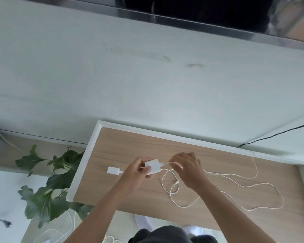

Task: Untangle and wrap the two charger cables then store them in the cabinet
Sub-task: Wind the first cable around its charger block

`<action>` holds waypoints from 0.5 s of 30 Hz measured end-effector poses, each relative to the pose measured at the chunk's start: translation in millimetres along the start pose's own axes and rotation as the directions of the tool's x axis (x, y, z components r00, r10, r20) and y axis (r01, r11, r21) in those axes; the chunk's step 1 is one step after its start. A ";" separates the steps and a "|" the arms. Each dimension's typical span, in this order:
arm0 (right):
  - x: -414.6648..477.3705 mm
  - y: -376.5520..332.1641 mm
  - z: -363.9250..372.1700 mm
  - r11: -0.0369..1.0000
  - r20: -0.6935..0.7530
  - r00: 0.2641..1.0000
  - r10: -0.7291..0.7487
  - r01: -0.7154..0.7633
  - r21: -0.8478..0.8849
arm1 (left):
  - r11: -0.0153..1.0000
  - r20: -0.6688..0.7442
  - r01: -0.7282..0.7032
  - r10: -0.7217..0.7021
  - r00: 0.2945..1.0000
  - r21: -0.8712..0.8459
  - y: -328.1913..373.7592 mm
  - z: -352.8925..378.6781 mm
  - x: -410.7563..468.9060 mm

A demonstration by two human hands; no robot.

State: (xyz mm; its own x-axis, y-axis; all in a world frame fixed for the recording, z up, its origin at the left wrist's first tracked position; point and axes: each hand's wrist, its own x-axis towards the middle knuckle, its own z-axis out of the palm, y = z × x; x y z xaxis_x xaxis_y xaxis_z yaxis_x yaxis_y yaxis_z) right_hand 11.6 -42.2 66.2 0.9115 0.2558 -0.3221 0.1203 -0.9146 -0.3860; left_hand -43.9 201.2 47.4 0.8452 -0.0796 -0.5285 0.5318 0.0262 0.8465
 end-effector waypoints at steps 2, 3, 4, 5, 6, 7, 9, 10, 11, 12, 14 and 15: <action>-13.0 -4.5 -20.0 0.991 -0.156 0.988 -0.019 0.039 0.128 | 0.989 0.054 0.025 -0.017 0.998 -0.149 14.1 5.1 -18.7; -18.8 -8.7 -31.1 0.973 -0.216 0.976 -0.011 0.060 0.224 | 0.981 0.088 0.038 -0.021 0.996 -0.191 22.0 7.5 -26.7; -23.8 -14.8 -43.4 0.943 -0.237 0.972 0.015 0.065 0.326 | 0.979 0.123 0.046 -0.022 0.992 -0.199 30.5 9.8 -33.4; -27.3 -21.9 -54.7 0.906 -0.225 0.973 0.045 0.056 0.420 | 0.983 0.148 0.040 -0.014 0.989 -0.177 40.1 11.8 -38.8; -31.6 -31.3 -65.4 0.865 -0.207 0.976 0.068 0.045 0.499 | 0.990 0.164 0.019 0.004 0.986 -0.143 49.5 14.5 -43.9; -36.9 -41.4 -75.3 0.828 -0.190 0.979 0.076 0.044 0.559 | 0.993 0.165 -0.013 0.031 0.986 -0.114 58.8 17.9 -48.9; -44.2 -55.4 -87.8 0.804 -0.183 0.981 0.066 0.057 0.591 | 0.991 0.117 -0.083 0.095 0.989 -0.101 76.7 26.0 -58.9; -47.1 -61.2 -93.4 0.805 -0.164 0.985 0.049 0.058 0.590 | 0.987 0.083 -0.115 0.125 0.989 -0.112 83.6 31.1 -63.6; -49.9 -65.8 -98.3 0.793 -0.136 0.991 0.022 0.065 0.605 | 0.981 0.057 -0.146 0.155 0.986 -0.130 89.7 36.7 -68.5; -51.7 -68.5 -101.6 0.766 -0.111 0.994 -0.014 0.083 0.638 | 0.971 0.034 -0.172 0.180 0.983 -0.169 94.1 42.4 -72.0; -55.6 -74.5 -110.7 0.696 -0.103 0.991 -0.089 0.135 0.706 | 0.924 -0.006 -0.204 0.213 0.977 -0.323 99.2 51.1 -74.8; -57.4 -76.9 -114.9 0.681 -0.112 0.987 -0.118 0.162 0.715 | 0.891 -0.023 -0.211 0.220 0.975 -0.403 101.2 53.1 -74.8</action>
State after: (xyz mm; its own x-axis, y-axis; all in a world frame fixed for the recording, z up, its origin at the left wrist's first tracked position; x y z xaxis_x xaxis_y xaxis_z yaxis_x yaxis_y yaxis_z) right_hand -4.7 -22.6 213.6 0.9291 0.3254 -0.1757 -0.0512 -0.3572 -0.9326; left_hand -56.1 156.9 176.1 0.9425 -0.0488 -0.3306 0.3172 0.4419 0.8391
